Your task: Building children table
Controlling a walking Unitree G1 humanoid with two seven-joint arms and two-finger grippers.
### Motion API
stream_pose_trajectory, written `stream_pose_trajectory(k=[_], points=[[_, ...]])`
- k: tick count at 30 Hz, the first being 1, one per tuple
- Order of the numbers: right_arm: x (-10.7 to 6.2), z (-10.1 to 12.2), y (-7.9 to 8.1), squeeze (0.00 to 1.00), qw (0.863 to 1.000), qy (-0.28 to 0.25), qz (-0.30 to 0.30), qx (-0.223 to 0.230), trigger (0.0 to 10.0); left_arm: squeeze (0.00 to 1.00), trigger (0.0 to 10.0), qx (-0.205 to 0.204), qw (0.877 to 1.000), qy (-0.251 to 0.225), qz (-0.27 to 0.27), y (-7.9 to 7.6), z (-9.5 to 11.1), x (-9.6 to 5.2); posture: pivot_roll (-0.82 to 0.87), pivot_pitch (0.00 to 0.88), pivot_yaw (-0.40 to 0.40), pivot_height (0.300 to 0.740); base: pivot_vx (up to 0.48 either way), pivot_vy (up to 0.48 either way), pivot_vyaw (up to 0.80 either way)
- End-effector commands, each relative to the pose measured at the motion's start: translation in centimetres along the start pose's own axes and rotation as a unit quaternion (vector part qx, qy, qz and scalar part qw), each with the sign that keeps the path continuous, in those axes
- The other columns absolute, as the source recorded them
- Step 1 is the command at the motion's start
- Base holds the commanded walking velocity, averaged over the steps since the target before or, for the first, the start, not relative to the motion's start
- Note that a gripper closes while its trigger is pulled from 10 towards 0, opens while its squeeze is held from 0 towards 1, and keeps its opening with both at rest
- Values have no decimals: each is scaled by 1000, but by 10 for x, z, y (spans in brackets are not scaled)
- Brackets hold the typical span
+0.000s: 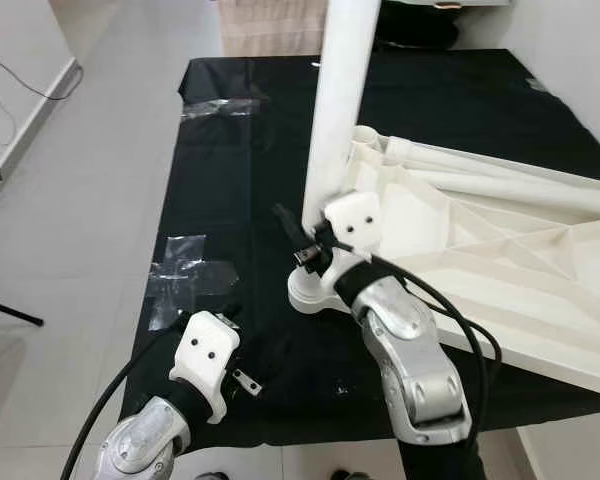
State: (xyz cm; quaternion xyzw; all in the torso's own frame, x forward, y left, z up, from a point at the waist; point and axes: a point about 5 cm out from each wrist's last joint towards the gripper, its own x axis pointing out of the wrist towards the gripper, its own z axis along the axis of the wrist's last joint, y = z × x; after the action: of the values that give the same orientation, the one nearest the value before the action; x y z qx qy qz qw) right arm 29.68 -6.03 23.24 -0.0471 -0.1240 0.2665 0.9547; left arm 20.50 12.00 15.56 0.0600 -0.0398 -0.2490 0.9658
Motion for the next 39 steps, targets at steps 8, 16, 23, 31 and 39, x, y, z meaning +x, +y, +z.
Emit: stream_pose_trajectory(k=[8,16,23,31,39], points=[[8,12,-17,1000,977,-25,209,26,10000,0,10000,-7,1000,8,2,-1,-4,-5,20,202,-45,740,0,0,0],[15,1,-27,0,954,-4,300,23,10000,0,10000,-8,1000,10,0,-7,-2,-11,60,232,-52,740,0,0,0],[35,2,-56,0,959,-11,277,52,10000,0,10000,-9,1000,16,-1,-11,-1,-19,82,253,-46,740,0,0,0],[43,4,-69,0,966,-43,246,65,0,0,10000,-11,1000,18,-2,-12,0,-20,83,251,-44,740,0,0,0],[42,4,-70,0,987,-58,137,61,0,0,10000,-11,1000,17,-2,-10,-2,-15,59,218,-54,740,0,0,0]])
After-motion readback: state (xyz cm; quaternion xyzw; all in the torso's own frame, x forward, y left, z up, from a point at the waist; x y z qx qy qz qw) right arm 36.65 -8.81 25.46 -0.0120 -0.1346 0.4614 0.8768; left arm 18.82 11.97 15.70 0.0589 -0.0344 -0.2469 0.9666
